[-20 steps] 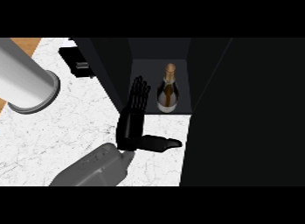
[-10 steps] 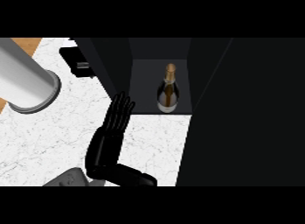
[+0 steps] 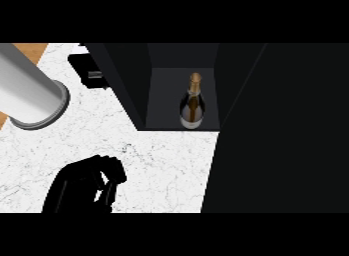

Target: Pick up the wine, place it into the cabinet and close the cabinet

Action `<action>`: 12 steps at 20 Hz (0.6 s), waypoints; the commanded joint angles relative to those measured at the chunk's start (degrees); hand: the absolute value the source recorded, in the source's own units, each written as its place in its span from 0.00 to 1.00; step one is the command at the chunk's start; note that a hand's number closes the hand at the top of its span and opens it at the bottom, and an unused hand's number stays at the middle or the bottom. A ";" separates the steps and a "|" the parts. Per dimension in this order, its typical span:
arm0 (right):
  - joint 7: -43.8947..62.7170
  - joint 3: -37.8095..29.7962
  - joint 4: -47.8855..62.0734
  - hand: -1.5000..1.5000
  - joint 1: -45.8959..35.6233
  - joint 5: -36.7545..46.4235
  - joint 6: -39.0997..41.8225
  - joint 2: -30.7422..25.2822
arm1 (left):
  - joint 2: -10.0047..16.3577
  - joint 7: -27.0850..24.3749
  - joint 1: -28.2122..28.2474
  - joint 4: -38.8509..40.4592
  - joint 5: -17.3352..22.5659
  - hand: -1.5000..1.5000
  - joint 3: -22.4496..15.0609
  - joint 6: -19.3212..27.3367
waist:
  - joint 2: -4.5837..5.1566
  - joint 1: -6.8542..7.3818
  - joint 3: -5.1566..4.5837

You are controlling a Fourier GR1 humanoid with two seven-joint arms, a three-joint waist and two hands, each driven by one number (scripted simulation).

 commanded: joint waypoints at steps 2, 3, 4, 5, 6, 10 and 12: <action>1.77 8.21 -6.04 1.00 2.71 -2.02 0.09 2.36 | 10.85 -0.55 8.53 -6.54 3.22 1.00 5.19 -6.69 | -0.13 0.59 -0.05; 5.54 13.05 -7.56 1.00 1.93 -0.71 -1.99 3.64 | 7.99 0.19 6.72 -3.89 2.45 1.00 5.60 -4.84 | -0.03 -0.07 -0.08; 6.82 11.85 -9.91 1.00 1.97 -2.00 -2.76 3.01 | 12.14 -0.17 8.95 -6.71 3.84 1.00 8.27 -6.80 | -0.13 0.12 -0.07; 6.72 16.62 -9.66 1.00 2.78 1.29 -3.16 4.27 | 9.98 -2.07 11.27 -5.70 2.79 1.00 6.96 -6.66 | -0.14 -0.01 -0.08; 7.84 17.57 -7.80 1.00 -1.18 1.95 -4.38 5.36 | 11.69 -3.33 13.24 -6.25 2.63 0.00 7.81 -8.43 | -0.10 0.41 -0.11; 11.93 30.25 -10.42 1.00 -0.01 7.32 -8.09 7.95 | 14.25 -5.35 17.52 -6.94 4.57 0.00 11.85 -10.77 | -0.59 0.18 -0.17; 12.87 30.53 -5.82 1.00 -6.35 6.70 -11.63 8.00 | 16.93 -5.27 19.27 -5.44 8.23 0.00 16.60 -15.77 | -0.16 0.59 -0.17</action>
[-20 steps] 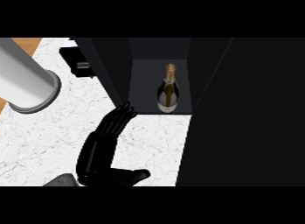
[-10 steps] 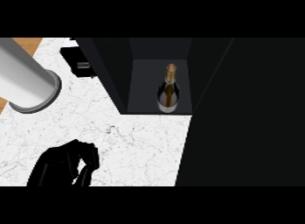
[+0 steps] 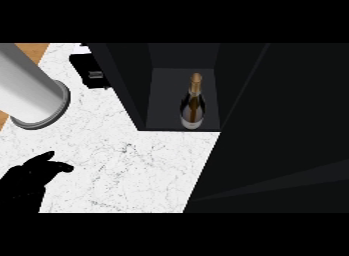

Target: Pick up the wine, place it into the cabinet and close the cabinet

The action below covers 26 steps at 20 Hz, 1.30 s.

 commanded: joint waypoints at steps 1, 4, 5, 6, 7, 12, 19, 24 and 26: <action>4.83 10.28 -4.73 1.00 -2.61 5.73 -4.24 1.26 | 4.16 -3.28 6.92 -0.81 3.40 0.00 5.67 -5.31 | -0.12 0.51 -0.04; 6.96 17.18 -1.51 1.00 -7.73 9.14 -9.40 1.27 | 5.86 -3.29 8.67 1.71 5.14 0.00 7.86 -8.67 | -0.31 0.63 -0.17; 4.12 19.30 0.88 1.00 -8.79 11.79 -12.19 1.26 | 5.85 -3.77 8.90 3.21 6.16 0.00 9.40 -9.19 | -0.33 0.59 -0.18; 4.32 20.24 2.83 1.00 -10.31 11.78 -13.72 1.26 | 8.27 -4.07 11.66 0.83 6.22 0.00 9.69 -10.57 | -0.45 1.61 -0.15; 4.73 20.31 3.67 1.00 -13.10 12.46 -16.72 1.26 | 8.75 -4.79 12.59 3.56 5.99 0.00 10.14 -13.16 | -0.39 1.73 -0.24; 2.54 22.60 8.33 1.00 -21.63 15.52 -27.22 1.12 | 10.71 -6.13 15.42 5.10 7.29 0.00 13.32 -17.22 | -0.40 2.17 -0.24; -0.85 16.96 13.08 1.00 -30.66 15.32 -36.89 0.90 | 12.94 -7.91 17.13 10.11 7.88 0.00 17.66 -25.26 | 0.16 2.69 -0.30; -1.49 11.67 19.19 1.00 -37.86 12.73 -41.07 0.90 | 14.14 -8.00 20.01 11.41 7.45 0.00 19.53 -29.05 | 0.41 2.90 -0.17; -1.98 9.14 24.77 1.00 -43.11 12.40 -43.80 1.06 | 15.45 -6.17 20.58 10.69 9.34 0.00 20.78 -29.28 | 0.46 3.11 -0.11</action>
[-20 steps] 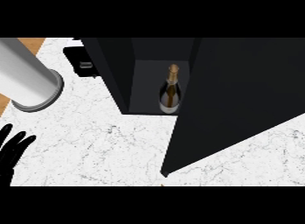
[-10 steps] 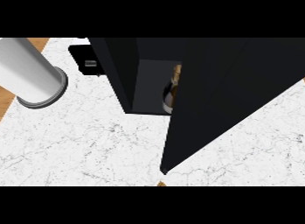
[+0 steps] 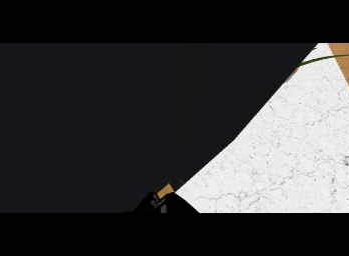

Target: Pick up the wine, place it into the cabinet and close the cabinet

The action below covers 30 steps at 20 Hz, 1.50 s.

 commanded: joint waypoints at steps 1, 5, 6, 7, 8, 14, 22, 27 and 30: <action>-1.89 -5.32 13.18 1.00 -11.38 -2.01 -3.27 3.96 | -0.13 -0.99 0.65 2.55 0.74 0.00 1.90 -5.94 | 0.44 -0.12 0.07; -3.87 -11.12 21.20 1.00 -18.34 -6.97 -2.08 4.09 | 2.72 -0.78 5.17 2.02 2.01 0.00 6.46 -8.12 | 0.27 -0.28 0.26; -5.67 -14.98 25.25 1.00 -20.28 -10.36 0.51 4.11 | 0.22 -1.12 4.81 0.84 -0.21 0.00 4.50 -5.93 | 0.57 0.02 0.25; -5.88 -16.75 25.70 1.00 -21.62 -11.72 3.92 4.12 | 1.04 -0.47 4.64 4.88 1.93 0.00 6.73 -10.51 | 0.58 -0.56 0.22; -6.32 -16.74 29.72 1.00 -24.39 -12.01 0.49 4.13 | 2.28 -0.80 6.49 3.05 0.68 0.00 7.47 -10.23 | 0.41 0.51 0.23; -12.92 -24.36 43.37 1.00 -31.04 -20.88 14.93 4.16 | -1.07 0.65 5.38 5.34 -0.65 0.00 9.14 -11.47 | 0.70 -0.56 0.23; -3.52 -19.21 51.24 1.00 -30.83 -37.39 41.36 3.71 | -0.47 4.60 4.15 6.95 0.89 0.00 12.16 -12.64 | 0.99 -0.15 0.20; -5.25 -19.94 62.64 1.00 -32.86 -40.11 48.07 4.16 | -0.65 4.95 7.23 7.20 0.50 0.00 16.01 -16.54 | 0.61 0.04 0.26; -5.40 -22.10 66.94 1.00 -34.62 -43.99 50.28 4.17 | -3.88 5.15 8.11 6.05 -2.37 0.00 15.54 -15.32 | 0.47 -0.66 0.26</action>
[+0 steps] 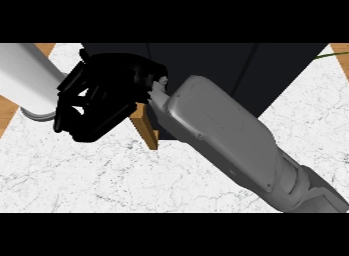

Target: Pick up the wine, place it into the cabinet and close the cabinet

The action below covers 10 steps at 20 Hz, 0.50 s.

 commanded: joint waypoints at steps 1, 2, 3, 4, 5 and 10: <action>-2.18 -0.27 6.30 1.00 0.56 -3.46 6.12 0.05 | -1.86 -1.20 0.25 3.25 -0.29 0.00 2.09 -6.46 | -0.09 -1.03 -0.01; -2.87 -1.06 7.83 1.00 0.11 -4.15 7.91 0.06 | -4.09 -2.20 0.90 1.20 -3.46 0.00 0.69 -4.91 | -0.11 -0.90 0.00; -2.69 -3.17 10.17 1.00 -2.50 -5.52 7.68 0.06 | -1.29 1.00 0.44 1.49 0.85 0.00 3.39 -5.39 | -0.06 -0.88 0.03; -4.10 -2.87 11.91 1.00 -4.38 -7.23 8.12 0.06 | -3.01 0.60 -1.58 2.34 -1.40 0.00 2.69 -4.52 | 0.08 -0.76 -0.02; -7.12 -2.56 12.68 1.00 -2.09 -6.42 10.02 0.06 | -2.98 1.71 -1.25 1.25 -0.61 0.00 3.15 -3.59 | 0.07 -0.90 0.02; -9.18 -5.90 18.69 1.00 -3.20 -5.63 13.38 -0.14 | -3.92 4.29 -0.30 1.02 0.04 0.00 5.51 -3.40 | -0.01 -1.57 0.06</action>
